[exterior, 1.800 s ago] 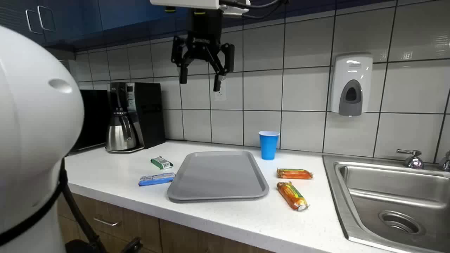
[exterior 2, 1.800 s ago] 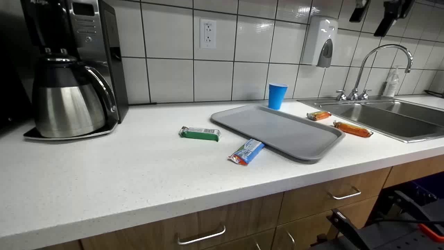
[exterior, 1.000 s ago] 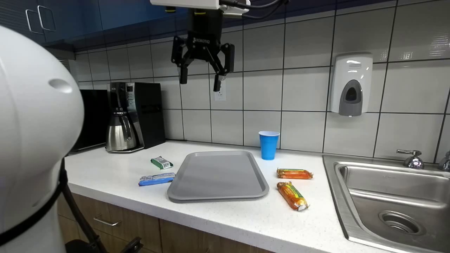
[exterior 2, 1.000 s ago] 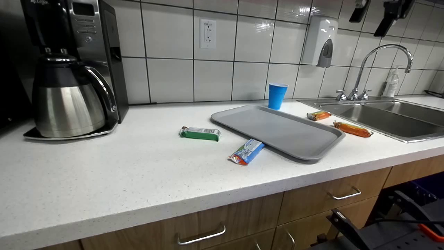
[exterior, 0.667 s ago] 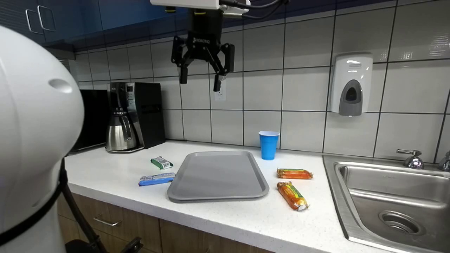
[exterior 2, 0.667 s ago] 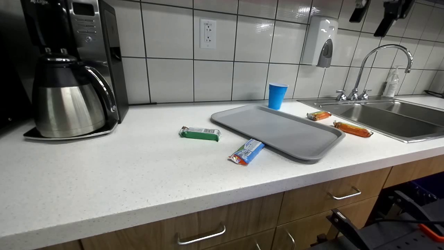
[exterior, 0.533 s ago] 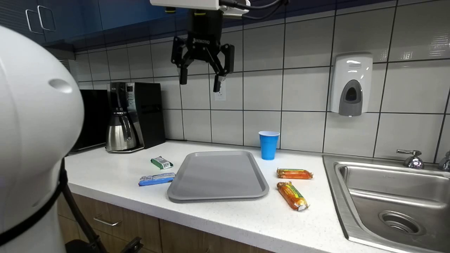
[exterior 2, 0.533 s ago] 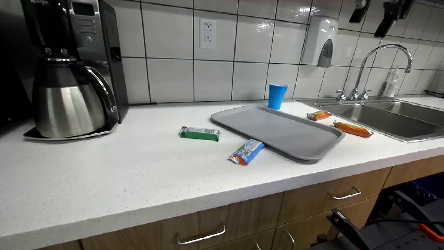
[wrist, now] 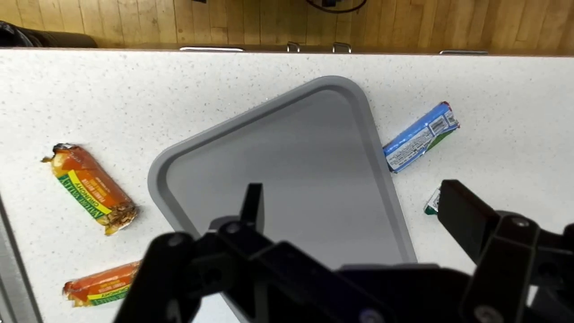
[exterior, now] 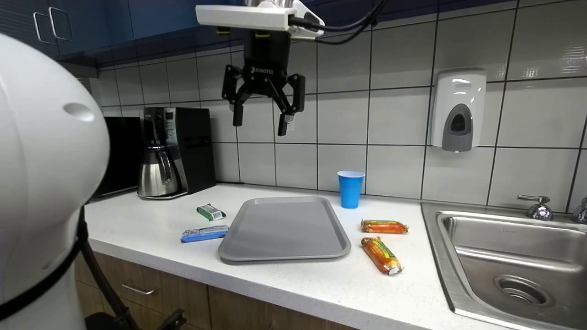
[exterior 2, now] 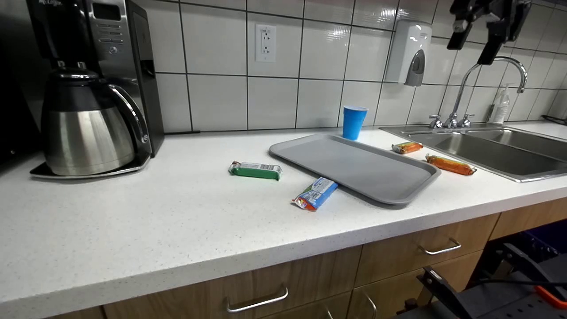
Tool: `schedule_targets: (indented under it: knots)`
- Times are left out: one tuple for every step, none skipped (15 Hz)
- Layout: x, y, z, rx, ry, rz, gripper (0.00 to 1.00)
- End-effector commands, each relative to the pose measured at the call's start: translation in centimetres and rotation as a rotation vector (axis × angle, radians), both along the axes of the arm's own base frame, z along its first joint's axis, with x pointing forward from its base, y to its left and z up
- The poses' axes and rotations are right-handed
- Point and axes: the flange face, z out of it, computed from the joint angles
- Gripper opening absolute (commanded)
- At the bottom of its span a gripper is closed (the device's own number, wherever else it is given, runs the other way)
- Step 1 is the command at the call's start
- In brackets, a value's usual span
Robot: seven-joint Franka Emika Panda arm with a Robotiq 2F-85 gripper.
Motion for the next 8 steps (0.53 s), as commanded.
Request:
schedule_targets:
  knots:
    - [0.2,-1.1,-1.4,-0.055,0.017,0.055,1.0]
    - [0.1,-1.5,-1.8,-0.067,0.018,0.069,1.0]
    - [0.1,-1.9,-2.3,-0.081,0.02,0.083,1.0]
    - [0.0,-2.3,-2.7,-0.094,0.025,0.096,1.0]
    - [0.0,-2.8,-3.3,-0.109,0.027,0.105,1.0]
    - [0.0,-3.4,-3.6,-0.122,0.022,0.111,1.0]
    - [0.2,-4.0,-4.1,-0.126,0.027,0.113,1.0]
    - [0.3,-4.6,-4.5,-0.133,0.022,0.111,1.0]
